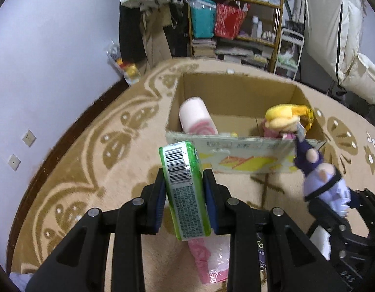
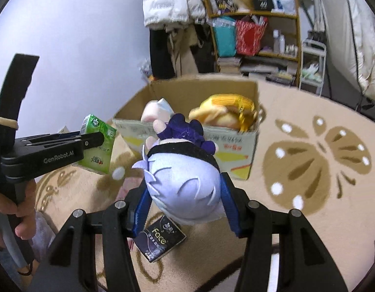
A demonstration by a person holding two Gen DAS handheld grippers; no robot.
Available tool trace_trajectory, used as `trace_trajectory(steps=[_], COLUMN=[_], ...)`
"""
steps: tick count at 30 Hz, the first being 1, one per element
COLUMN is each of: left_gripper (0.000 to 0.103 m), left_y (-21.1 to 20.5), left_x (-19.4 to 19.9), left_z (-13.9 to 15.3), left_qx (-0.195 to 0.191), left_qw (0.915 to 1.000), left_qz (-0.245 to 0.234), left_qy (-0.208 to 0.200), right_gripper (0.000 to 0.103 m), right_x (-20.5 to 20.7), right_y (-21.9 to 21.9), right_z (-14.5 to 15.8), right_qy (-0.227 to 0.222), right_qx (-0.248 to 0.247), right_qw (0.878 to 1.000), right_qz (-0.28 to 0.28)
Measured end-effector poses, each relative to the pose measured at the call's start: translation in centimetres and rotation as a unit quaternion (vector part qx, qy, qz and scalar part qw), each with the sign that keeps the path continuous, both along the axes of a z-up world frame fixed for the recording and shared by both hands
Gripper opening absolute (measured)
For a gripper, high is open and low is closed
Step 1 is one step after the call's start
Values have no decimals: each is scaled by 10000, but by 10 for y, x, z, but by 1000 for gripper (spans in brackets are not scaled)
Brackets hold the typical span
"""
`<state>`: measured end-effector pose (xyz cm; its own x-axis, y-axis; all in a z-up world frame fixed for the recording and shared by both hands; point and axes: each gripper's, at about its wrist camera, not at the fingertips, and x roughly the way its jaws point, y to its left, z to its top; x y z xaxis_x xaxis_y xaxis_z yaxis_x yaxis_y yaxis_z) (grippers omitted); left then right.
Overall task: Organize soft objects
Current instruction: 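Lift the doll and green pack over the box and open both grippers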
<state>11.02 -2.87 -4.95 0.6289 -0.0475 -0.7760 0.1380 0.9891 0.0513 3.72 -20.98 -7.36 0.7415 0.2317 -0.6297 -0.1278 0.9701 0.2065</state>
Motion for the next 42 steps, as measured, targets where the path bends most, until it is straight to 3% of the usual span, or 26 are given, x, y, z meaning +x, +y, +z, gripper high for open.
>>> trace_trajectory(steps=[16, 21, 34, 38, 42], left_gripper=[28, 28, 28, 28, 29], left_y=[-5, -5, -17, -21, -21], left_x=[-7, 6, 46, 56, 64], left_z=[47, 56, 63, 62, 56], left_qx=[350, 96, 143, 275, 151], left_qw=[9919, 9908, 9858, 9839, 9839], left_qz=[-42, -35, -144, -164, -102], left_qy=[-1221, -1351, -1668, -1759, -1780], right_gripper=[56, 56, 57, 57, 57], right_x=[10, 27, 82, 96, 108], right_y=[-14, -21, -27, -25, -23], right_z=[35, 42, 56, 52, 44], right_qy=[-491, -570, -809, -785, -717], right_qx=[-41, -98, -274, -389, -492], right_qw=[9983, 9974, 9956, 9954, 9956], right_qz=[-320, -418, -395, -385, -338])
